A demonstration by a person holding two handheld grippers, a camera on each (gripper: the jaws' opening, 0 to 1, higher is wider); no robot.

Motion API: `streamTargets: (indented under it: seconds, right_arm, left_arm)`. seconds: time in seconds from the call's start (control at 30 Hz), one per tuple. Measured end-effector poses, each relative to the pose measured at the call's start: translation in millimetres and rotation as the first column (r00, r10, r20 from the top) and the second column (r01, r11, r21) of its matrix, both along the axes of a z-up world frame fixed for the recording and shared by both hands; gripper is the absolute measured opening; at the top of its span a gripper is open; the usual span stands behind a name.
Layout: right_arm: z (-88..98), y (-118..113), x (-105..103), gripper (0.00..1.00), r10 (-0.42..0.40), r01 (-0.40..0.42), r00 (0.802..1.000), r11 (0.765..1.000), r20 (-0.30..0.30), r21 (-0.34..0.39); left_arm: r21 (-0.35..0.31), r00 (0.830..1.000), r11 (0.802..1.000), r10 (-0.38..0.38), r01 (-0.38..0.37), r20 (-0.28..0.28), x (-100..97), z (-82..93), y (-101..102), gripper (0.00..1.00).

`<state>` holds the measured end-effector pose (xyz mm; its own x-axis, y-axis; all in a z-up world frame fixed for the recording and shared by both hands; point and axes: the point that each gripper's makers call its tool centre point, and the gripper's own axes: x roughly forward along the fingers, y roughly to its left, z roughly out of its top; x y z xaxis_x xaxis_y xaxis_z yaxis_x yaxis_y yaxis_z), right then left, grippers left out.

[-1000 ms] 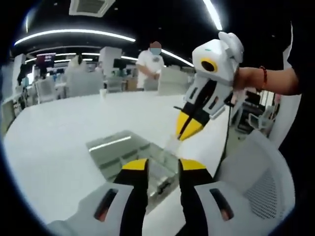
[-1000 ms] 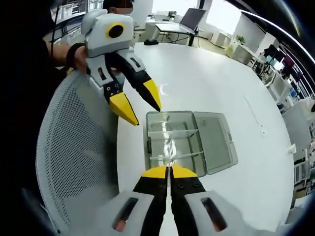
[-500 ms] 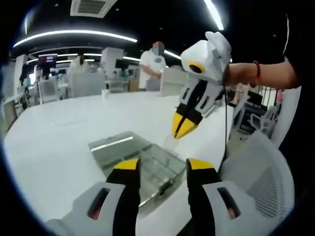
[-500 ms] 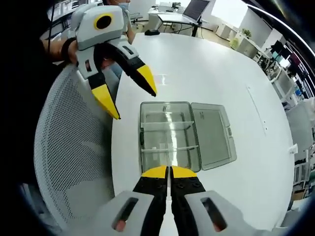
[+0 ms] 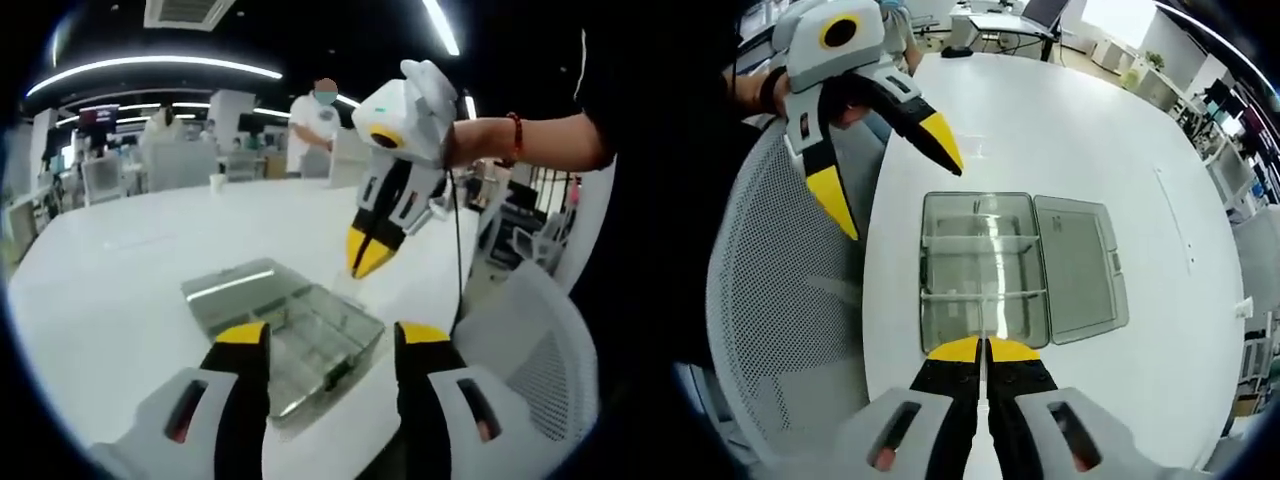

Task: Insert the divider into the dual guide fixture by aligning both edges with the guide slots and pushing it downward to the bottom, including one-sided entry, uneven engagement, binding, and posture correction.

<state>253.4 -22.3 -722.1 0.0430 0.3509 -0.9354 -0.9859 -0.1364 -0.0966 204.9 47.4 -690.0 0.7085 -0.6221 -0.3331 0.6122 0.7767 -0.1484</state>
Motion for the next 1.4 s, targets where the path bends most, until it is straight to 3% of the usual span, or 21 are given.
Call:
streamTargets:
  seconds: [0.67, 0.7, 1.4]
  right_arm:
    - [-9.0, 0.0, 0.8, 0.0, 0.026, -0.027, 0.999, 0.999, -0.041, -0.044]
    - [-10.2, -1.7, 2.7, 0.0, 0.042, -0.042, 0.999, 0.998, -0.019, -0.056]
    - [-7.9, 2.1, 1.1, 0.0, 0.043, -0.044, 0.999, 0.998, -0.025, -0.051]
  left_arm:
    - [-0.021, 0.999, 0.999, 0.034, -0.034, -0.007, 5.1, 0.0, 7.1, 0.49]
    - [-0.024, 0.999, 0.999, 0.035, -0.035, -0.007, 5.4, 0.2, 7.3, 0.49]
    - [-0.033, 0.999, 0.999, 0.031, -0.031, -0.013, 5.1, -0.1, 6.4, 0.48]
